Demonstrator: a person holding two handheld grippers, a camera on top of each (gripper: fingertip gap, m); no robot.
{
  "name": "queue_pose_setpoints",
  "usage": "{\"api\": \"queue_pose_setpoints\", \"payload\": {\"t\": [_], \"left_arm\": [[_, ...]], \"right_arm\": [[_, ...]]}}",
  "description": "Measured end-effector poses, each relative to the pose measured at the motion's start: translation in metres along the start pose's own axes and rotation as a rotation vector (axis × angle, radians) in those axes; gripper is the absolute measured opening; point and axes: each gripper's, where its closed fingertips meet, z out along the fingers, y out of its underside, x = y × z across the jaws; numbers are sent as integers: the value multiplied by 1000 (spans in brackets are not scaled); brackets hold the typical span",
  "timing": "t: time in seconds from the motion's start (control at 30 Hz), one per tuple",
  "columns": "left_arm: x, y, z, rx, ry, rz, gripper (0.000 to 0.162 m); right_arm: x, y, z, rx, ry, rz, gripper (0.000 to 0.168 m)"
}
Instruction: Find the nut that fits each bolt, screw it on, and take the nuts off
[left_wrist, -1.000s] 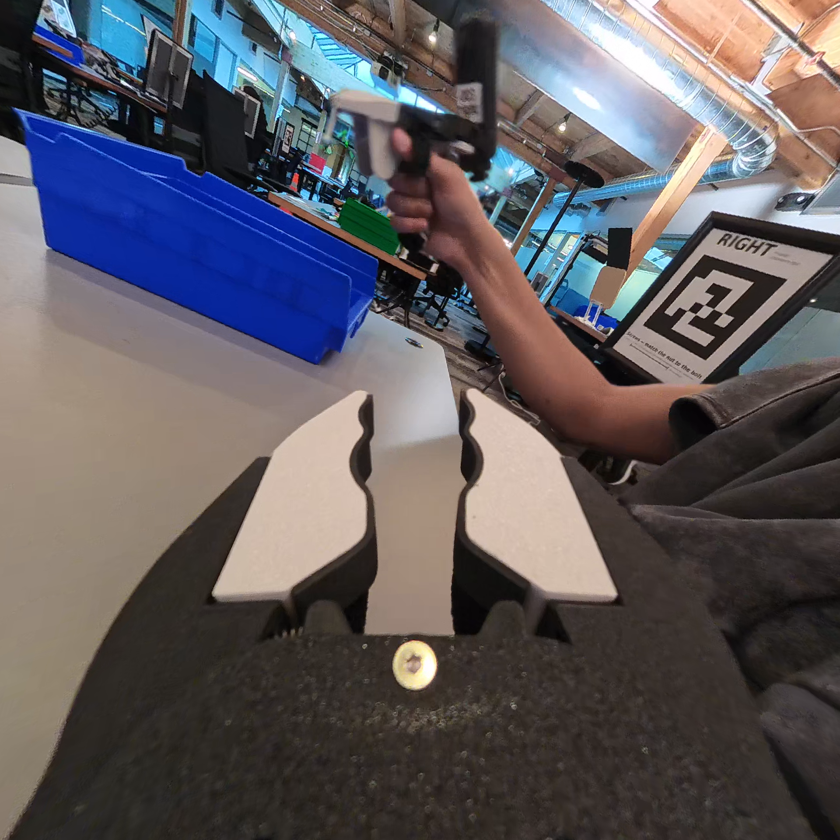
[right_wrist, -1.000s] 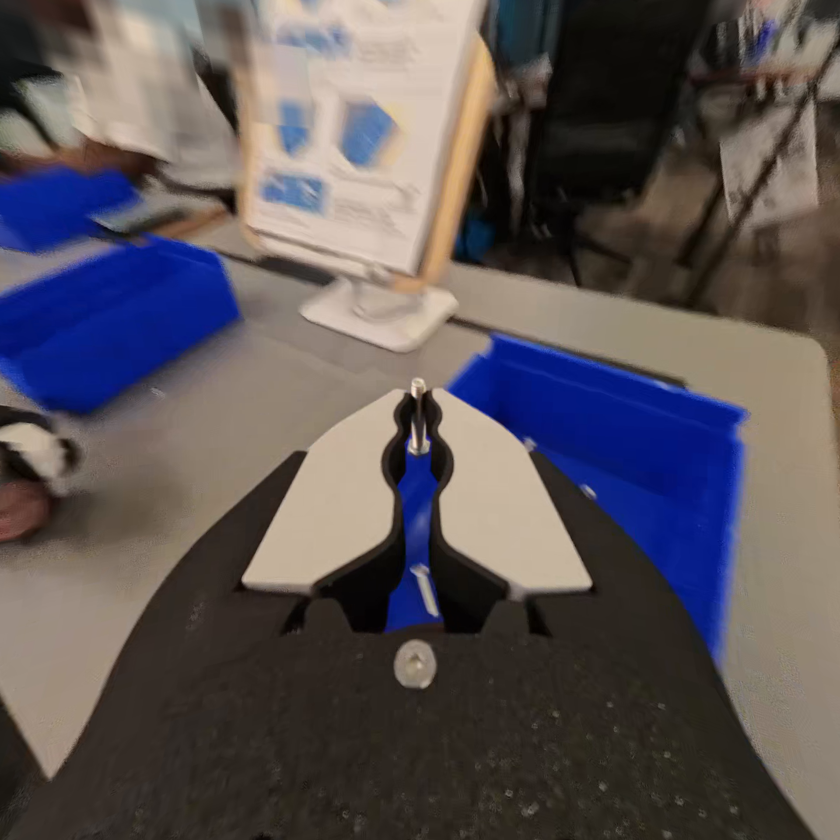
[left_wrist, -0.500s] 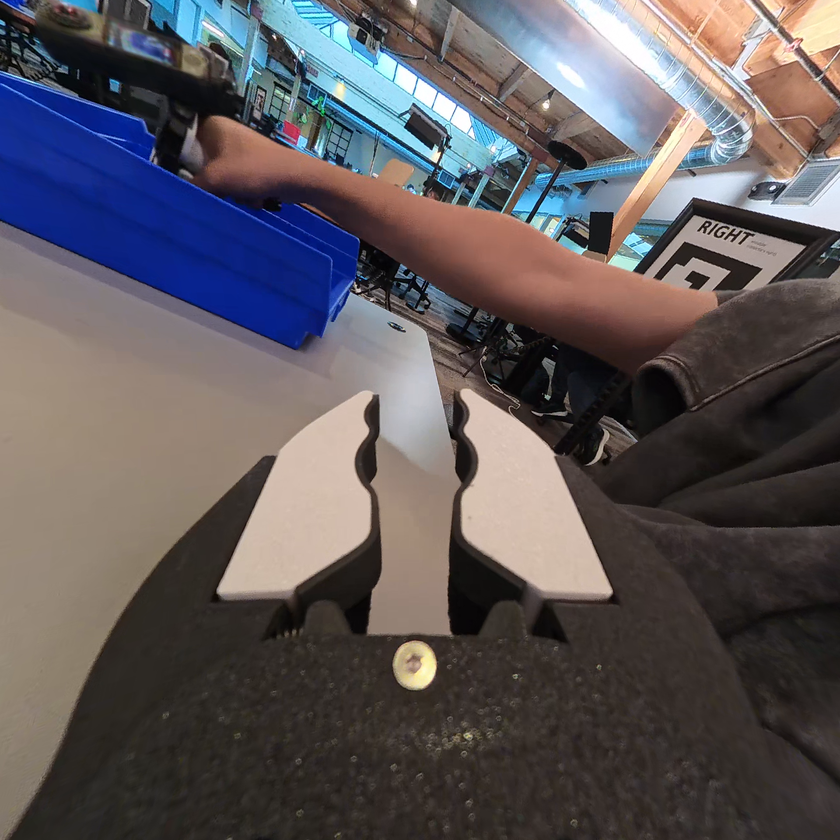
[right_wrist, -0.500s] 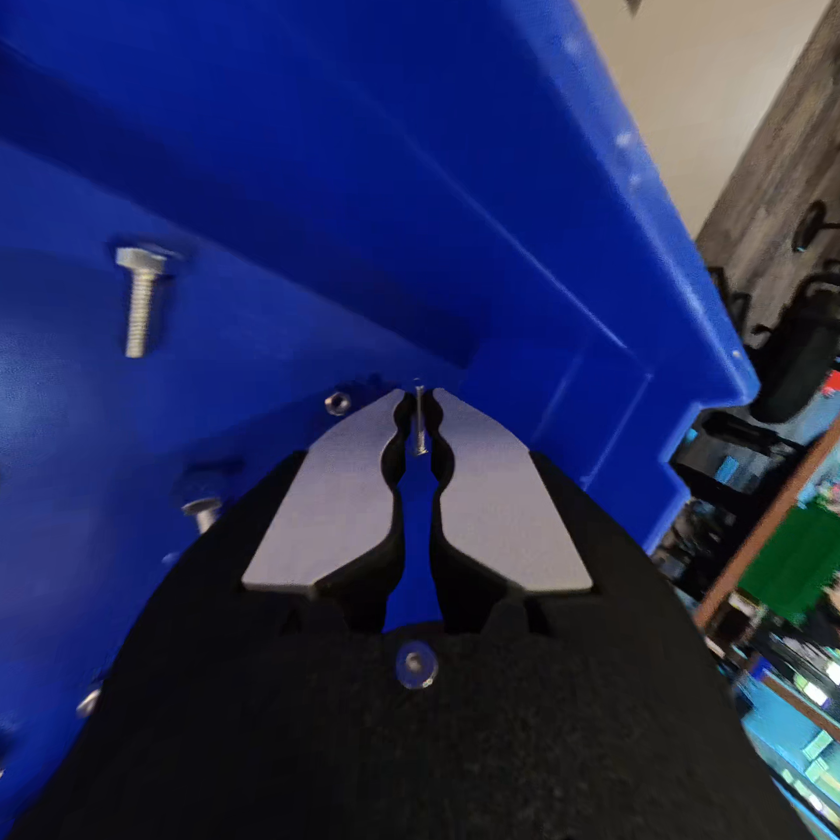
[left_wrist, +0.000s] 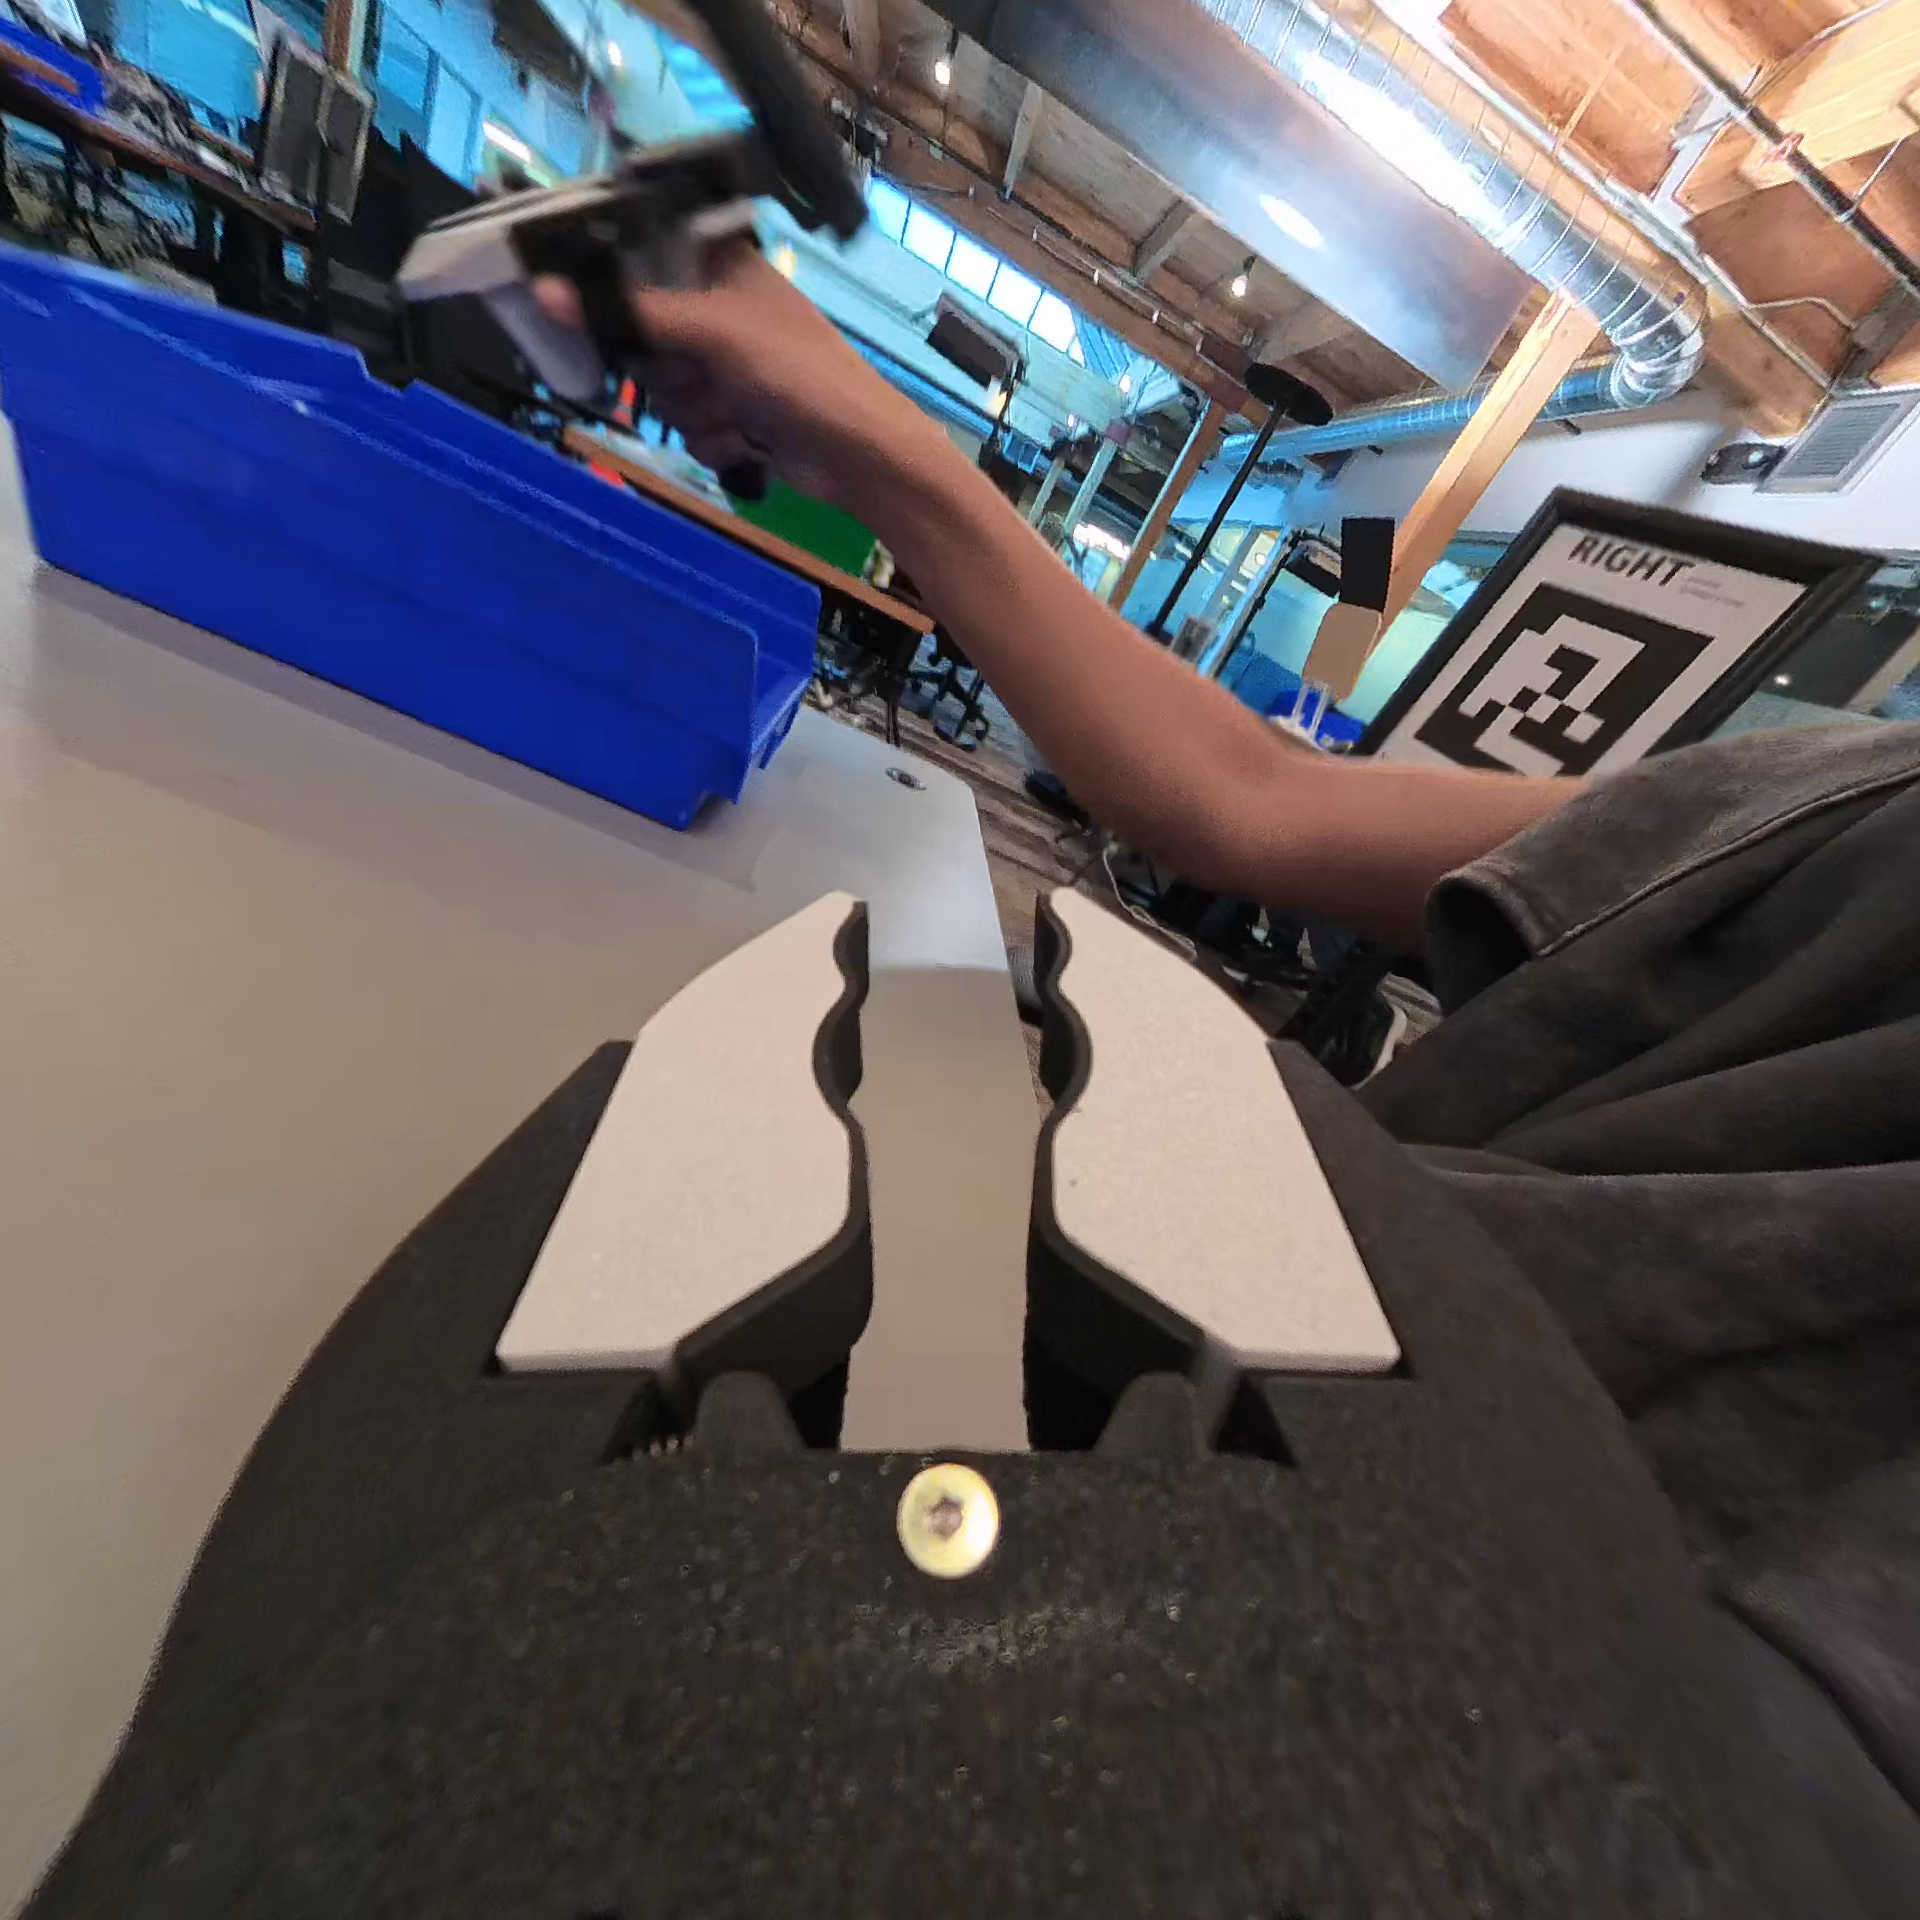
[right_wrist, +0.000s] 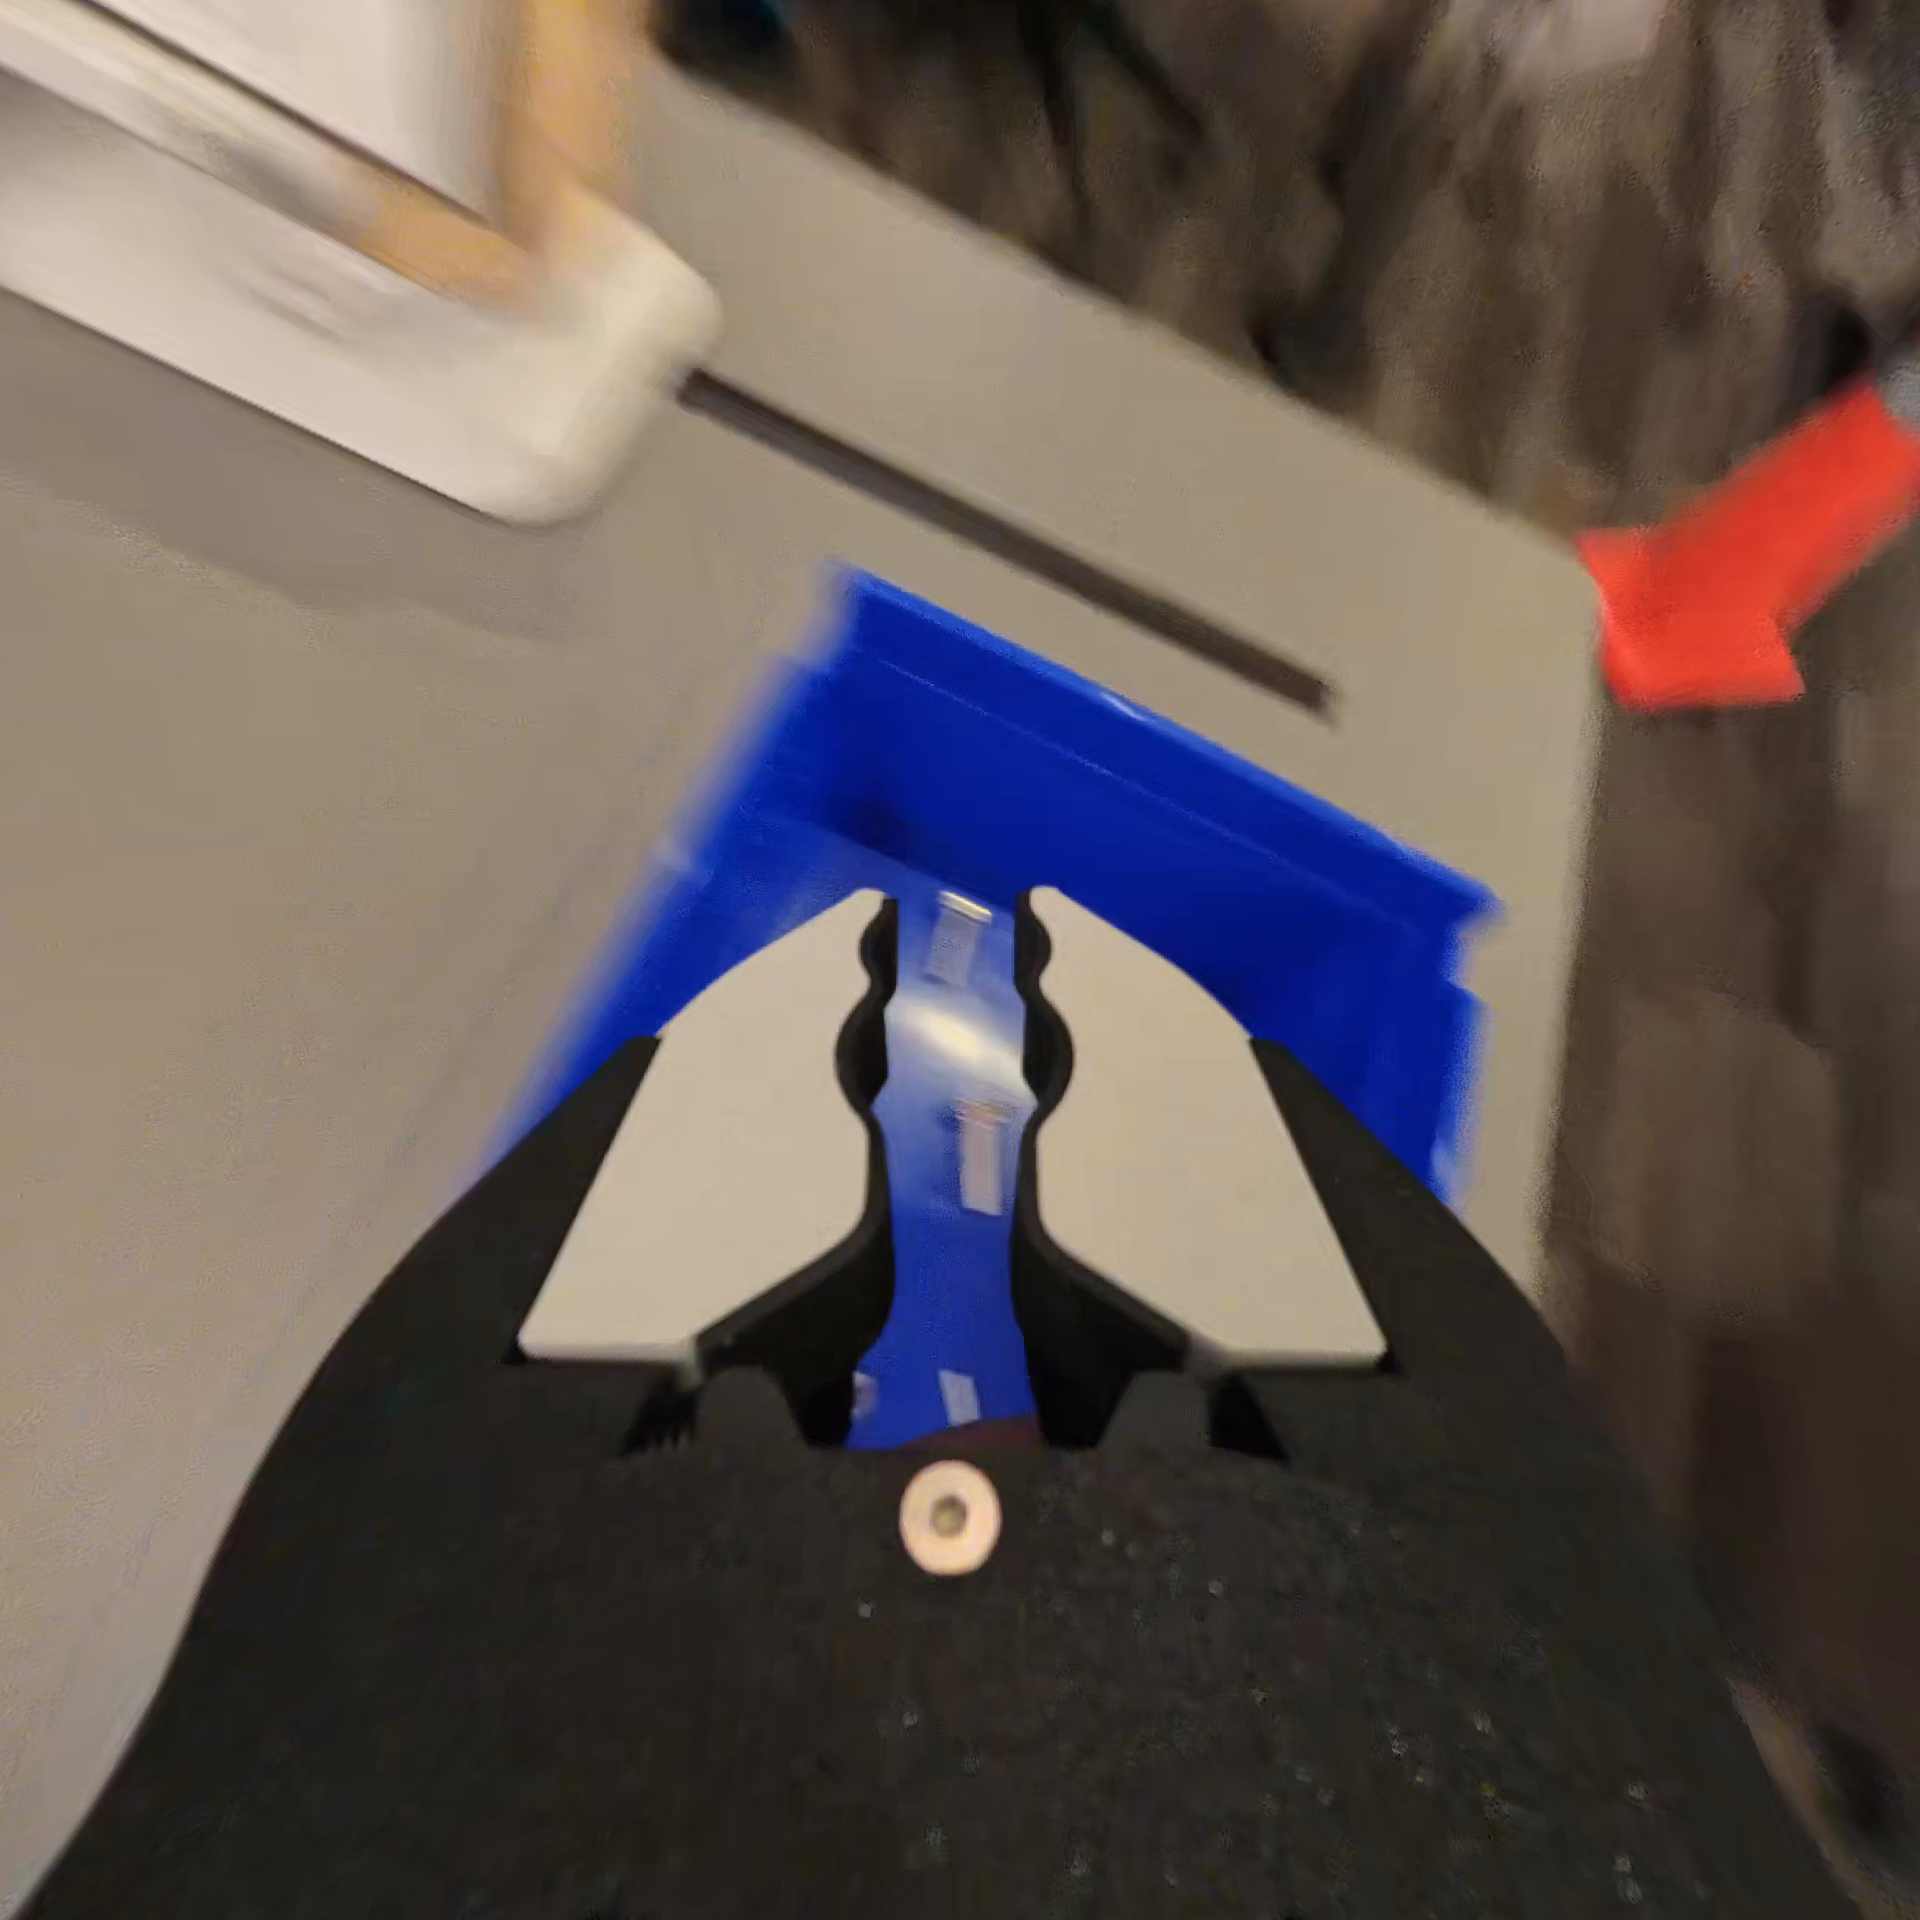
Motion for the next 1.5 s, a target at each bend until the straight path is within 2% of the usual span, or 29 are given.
{"api": "queue_pose_setpoints", "payload": {"t": [0.07, 0.1, 0.2, 0.3, 0.43, 0.53, 0.67, 0.83, 0.97, 1.2, 1.27, 1.33, 1.43, 1.5], "left_arm": [[0, -14, -16, 55, -35, 31, 30], [-3, -21, -27, 88, -63, 41, 30], [-13, -40, -68, 200, -157, 30, 30], [-23, -44, -103, 258, -264, 37, 30], [-9, -39, -114, 230, -290, 95, 30], [4, -42, -124, 274, -281, 111, 29], [-5, -34, -131, 210, -334, 123, 29], [2, -41, -137, 249, -296, 116, 29], [2, -42, -142, 233, -295, 120, 30], [1, -46, -154, 245, -293, 126, 29], [-3, -43, -156, 236, -296, 115, 29], [-6, -42, -157, 231, -294, 101, 29], [-7, -40, -158, 228, -300, 99, 29], [-6, -39, -157, 224, -299, 95, 29]], "right_arm": [[-84, -27, -50, 234, -232, -19, 23], [-134, -29, -74, 309, -389, -38, 25], [-262, -11, -115, 395, -727, -127, 29], [-356, 26, -99, 331, -859, -308, 29], [-425, 68, -36, 137, -840, -630, 29], [-440, 52, 8, 92, -715, -778, 22], [-460, 11, 53, 65, -706, -851, 25], [-471, -3, 89, 10, -744, -1065, 23], [-472, -1, 100, -39, -799, -1227, 21], [-479, -9, 111, -91, -867, -1275, 20], [-479, -6, 110, -132, -905, -1276, 11], [-479, -6, 110, -149, -917, -1276, 10], [-479, -9, 99, -89, -932, -1253, 10], [-473, -24, 74, 12, -934, -1176, 10]]}}
